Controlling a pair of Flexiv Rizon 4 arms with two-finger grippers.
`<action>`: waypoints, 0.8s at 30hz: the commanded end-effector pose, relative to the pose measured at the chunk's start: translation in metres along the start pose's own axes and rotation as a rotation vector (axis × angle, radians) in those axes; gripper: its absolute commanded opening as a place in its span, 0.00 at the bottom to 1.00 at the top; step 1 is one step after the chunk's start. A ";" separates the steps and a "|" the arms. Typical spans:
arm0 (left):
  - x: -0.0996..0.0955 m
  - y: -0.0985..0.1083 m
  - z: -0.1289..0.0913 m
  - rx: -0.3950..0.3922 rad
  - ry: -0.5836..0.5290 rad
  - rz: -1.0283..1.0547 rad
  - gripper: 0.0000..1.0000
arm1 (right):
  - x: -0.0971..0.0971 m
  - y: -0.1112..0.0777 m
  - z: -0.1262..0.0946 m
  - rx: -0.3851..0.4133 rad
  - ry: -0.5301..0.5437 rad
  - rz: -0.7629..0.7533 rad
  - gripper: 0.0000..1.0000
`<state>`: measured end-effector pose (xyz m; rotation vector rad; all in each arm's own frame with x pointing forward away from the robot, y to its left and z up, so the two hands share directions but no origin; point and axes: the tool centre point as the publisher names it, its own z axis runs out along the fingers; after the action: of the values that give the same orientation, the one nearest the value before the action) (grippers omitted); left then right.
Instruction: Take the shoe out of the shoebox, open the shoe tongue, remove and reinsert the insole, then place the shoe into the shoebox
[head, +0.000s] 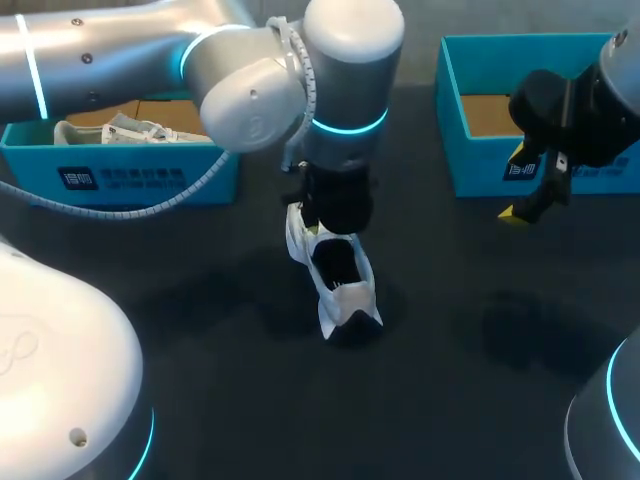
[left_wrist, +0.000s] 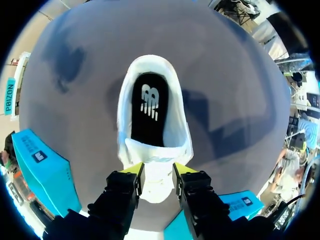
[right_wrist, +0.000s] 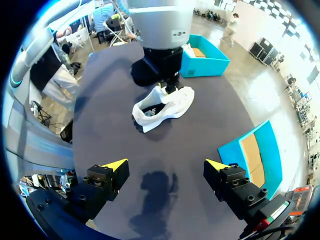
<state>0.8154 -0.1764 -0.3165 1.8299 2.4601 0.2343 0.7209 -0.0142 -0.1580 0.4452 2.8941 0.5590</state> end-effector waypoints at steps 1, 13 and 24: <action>-0.001 0.000 0.003 0.000 0.001 -0.003 0.37 | -0.001 0.001 0.002 0.003 0.001 0.001 1.00; -0.004 -0.013 0.012 0.033 -0.015 -0.041 0.40 | -0.001 0.001 0.002 0.003 0.001 0.001 1.00; 0.003 -0.027 0.008 0.073 -0.013 -0.168 0.40 | -0.001 0.001 0.002 0.003 0.001 0.001 1.00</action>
<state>0.7897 -0.1849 -0.3343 1.6443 2.6210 0.1389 0.7209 -0.0142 -0.1580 0.4454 2.8941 0.5589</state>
